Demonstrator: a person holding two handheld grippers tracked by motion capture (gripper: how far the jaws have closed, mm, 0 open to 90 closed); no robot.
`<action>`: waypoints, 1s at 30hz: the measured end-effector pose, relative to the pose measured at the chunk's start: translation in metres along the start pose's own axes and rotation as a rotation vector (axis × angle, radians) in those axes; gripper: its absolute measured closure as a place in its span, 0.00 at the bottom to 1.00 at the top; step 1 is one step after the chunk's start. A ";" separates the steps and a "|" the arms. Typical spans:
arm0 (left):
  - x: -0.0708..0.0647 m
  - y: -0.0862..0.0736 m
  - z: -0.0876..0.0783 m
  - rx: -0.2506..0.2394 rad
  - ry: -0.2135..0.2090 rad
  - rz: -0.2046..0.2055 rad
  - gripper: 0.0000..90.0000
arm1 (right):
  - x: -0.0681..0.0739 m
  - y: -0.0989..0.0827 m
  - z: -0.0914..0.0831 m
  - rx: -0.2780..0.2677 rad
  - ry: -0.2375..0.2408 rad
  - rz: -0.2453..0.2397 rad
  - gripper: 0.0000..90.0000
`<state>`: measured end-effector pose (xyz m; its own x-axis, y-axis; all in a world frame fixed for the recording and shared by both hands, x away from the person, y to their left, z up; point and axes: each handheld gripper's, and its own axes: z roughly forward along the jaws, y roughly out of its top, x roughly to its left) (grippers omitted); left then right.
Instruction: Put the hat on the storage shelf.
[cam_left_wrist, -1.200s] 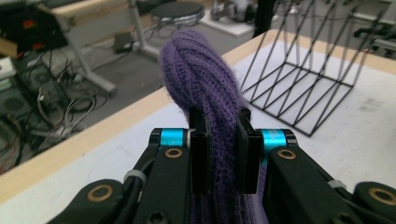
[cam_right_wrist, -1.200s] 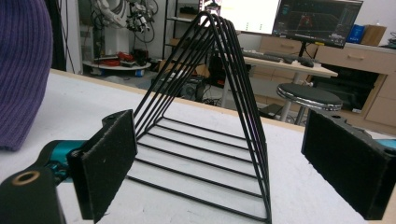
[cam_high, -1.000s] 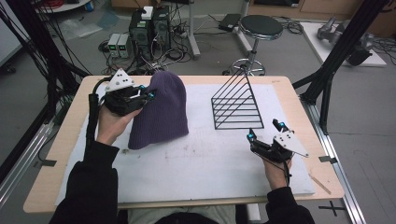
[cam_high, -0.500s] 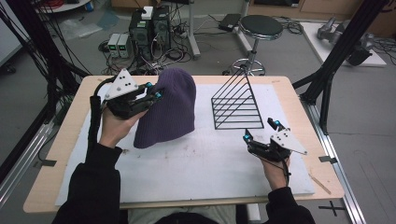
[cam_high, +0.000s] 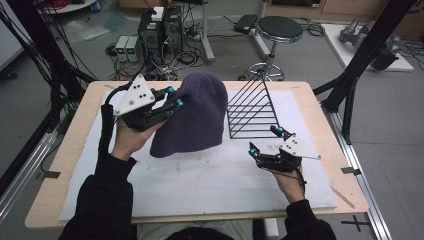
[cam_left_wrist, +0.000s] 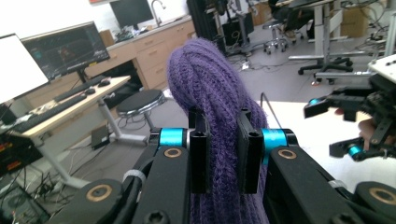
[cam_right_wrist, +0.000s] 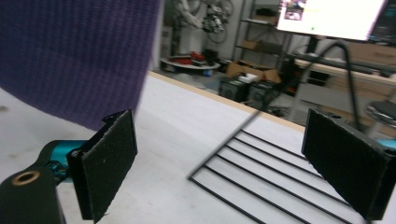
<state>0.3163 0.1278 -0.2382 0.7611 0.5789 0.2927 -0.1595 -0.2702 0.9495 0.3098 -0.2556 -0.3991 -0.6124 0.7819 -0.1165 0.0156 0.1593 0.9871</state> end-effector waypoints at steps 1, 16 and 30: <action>0.000 0.000 0.000 0.000 0.000 0.000 0.87 | 0.000 0.000 0.000 0.000 0.000 0.000 0.11; -0.024 0.016 0.004 -0.061 -0.094 0.048 0.87 | 0.025 0.012 0.030 0.031 0.378 0.055 0.11; -0.033 0.021 0.006 -0.077 -0.118 0.071 0.87 | 0.027 0.013 0.037 0.043 0.488 0.135 0.25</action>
<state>0.2916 0.0984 -0.2281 0.8139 0.4650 0.3484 -0.2599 -0.2450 0.9341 0.3231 -0.2102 -0.3930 -0.9005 0.4261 0.0869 0.1464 0.1089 0.9832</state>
